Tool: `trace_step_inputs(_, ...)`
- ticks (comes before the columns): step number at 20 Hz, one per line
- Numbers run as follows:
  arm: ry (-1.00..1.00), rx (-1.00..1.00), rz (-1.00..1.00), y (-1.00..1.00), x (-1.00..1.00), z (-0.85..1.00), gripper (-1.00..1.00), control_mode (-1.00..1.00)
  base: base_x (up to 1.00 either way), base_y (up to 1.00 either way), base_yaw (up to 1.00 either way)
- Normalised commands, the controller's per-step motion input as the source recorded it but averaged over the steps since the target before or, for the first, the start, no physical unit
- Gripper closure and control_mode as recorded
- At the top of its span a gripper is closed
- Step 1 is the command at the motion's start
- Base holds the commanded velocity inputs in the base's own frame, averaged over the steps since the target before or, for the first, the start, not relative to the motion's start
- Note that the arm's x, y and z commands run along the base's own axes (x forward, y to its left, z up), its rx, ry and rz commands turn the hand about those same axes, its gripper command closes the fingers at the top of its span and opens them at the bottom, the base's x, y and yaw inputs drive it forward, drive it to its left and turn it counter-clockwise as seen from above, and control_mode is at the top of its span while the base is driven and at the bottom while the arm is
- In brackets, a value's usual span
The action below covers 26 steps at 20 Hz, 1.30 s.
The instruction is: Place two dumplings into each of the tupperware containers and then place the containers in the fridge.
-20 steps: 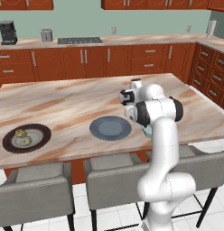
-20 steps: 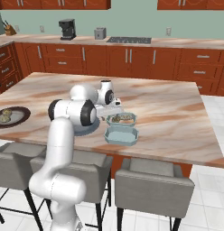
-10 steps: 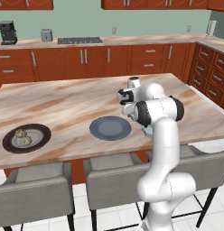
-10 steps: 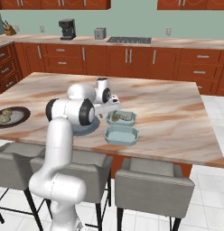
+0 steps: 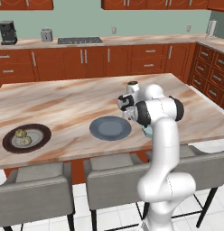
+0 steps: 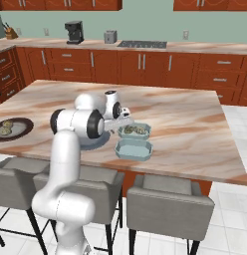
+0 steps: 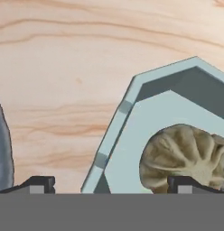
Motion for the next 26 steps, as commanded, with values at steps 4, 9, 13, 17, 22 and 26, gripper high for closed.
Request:
trace_step_inputs(4,-0.11,0.00,-0.10,-0.29,-0.26,-0.03,-1.00,-1.00,0.00,0.00,0.00)
trace_step_inputs(9,-0.03,0.00,-0.08,-0.10,-0.05,-0.28,-1.00,-1.00,0.00,0.00,0.00)
trace_step_inputs(13,-0.04,0.00,0.00,0.00,0.00,-0.19,-1.00,-1.00,0.00,0.00,0.00)
trace_step_inputs(17,0.07,0.00,0.00,0.00,0.00,-0.54,-1.00,-1.00,0.00,0.00,0.00)
trace_step_inputs(22,0.05,0.00,-0.01,-0.07,0.00,-0.61,1.00,-1.00,0.00,0.00,0.00)
trace_step_inputs(26,0.07,0.00,-0.03,-0.27,0.00,-0.68,1.00,-1.00,0.00,0.00,0.00)
